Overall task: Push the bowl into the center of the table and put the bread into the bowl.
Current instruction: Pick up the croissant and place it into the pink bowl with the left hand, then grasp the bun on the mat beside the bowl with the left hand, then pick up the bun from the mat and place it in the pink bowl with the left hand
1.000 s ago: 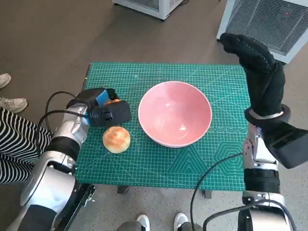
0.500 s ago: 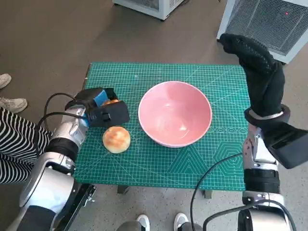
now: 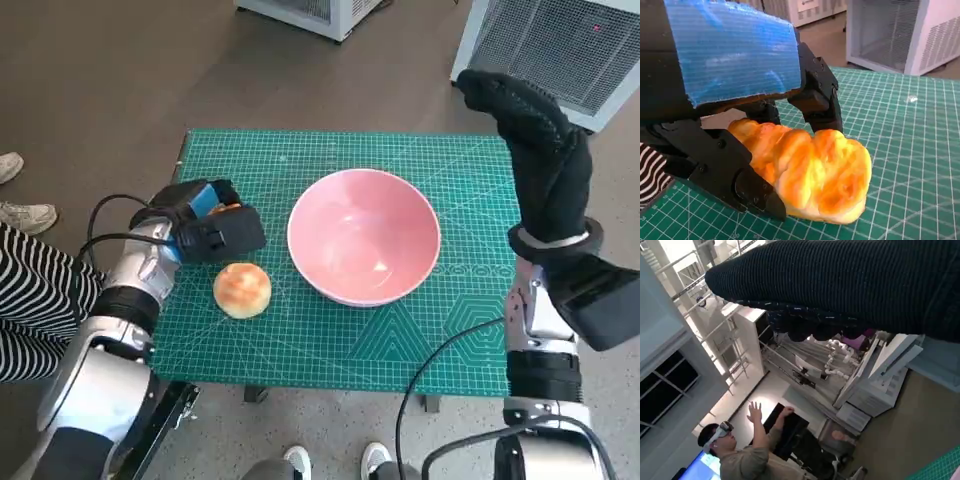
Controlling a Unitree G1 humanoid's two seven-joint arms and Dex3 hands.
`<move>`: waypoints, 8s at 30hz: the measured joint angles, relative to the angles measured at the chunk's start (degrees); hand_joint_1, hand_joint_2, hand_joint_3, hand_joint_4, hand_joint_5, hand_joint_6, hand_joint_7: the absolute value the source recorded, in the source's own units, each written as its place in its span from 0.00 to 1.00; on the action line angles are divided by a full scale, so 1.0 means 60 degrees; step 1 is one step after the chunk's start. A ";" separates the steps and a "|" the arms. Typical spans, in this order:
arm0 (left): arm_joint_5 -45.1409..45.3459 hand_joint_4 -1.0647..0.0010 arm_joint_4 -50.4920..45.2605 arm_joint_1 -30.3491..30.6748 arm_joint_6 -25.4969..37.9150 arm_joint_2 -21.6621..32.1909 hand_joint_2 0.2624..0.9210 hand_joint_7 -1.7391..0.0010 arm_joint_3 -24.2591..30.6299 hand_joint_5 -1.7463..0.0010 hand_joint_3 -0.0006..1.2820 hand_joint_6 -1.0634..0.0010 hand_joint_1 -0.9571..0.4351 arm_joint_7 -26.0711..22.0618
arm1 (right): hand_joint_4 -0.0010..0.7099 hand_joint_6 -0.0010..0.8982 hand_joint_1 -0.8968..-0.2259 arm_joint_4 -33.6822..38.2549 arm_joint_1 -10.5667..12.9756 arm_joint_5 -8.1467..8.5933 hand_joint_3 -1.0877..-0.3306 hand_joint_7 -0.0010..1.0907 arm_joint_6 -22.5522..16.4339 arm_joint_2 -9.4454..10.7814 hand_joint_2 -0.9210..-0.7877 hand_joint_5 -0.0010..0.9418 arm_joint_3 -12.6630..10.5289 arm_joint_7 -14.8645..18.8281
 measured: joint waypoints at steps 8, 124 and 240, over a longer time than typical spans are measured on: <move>-0.0026 0.40 -0.0092 -0.0265 -0.0029 0.0045 0.99 0.37 0.0207 0.32 0.04 0.32 0.69 -0.0017 | 0.24 0.00 0.18 -0.0005 0.0033 0.0003 0.48 0.53 0.0001 0.0001 0.00 0.01 -0.0002 -0.0001; -0.3298 0.80 -1.2250 0.5851 -0.1731 0.2966 0.76 0.94 0.3699 1.00 0.00 0.71 0.44 -0.5578 | 0.20 0.00 0.28 -0.0470 0.0612 0.0031 0.44 0.48 0.0144 -0.0068 0.00 0.00 0.0030 -0.0192; -0.3537 0.25 -1.1902 0.2983 -0.1254 0.0647 0.99 0.35 0.3142 0.40 0.01 0.37 0.69 -0.4029 | 0.20 0.00 0.30 -0.0818 0.0743 0.0051 0.44 0.48 0.0319 -0.0399 0.00 0.00 -0.0188 -0.0049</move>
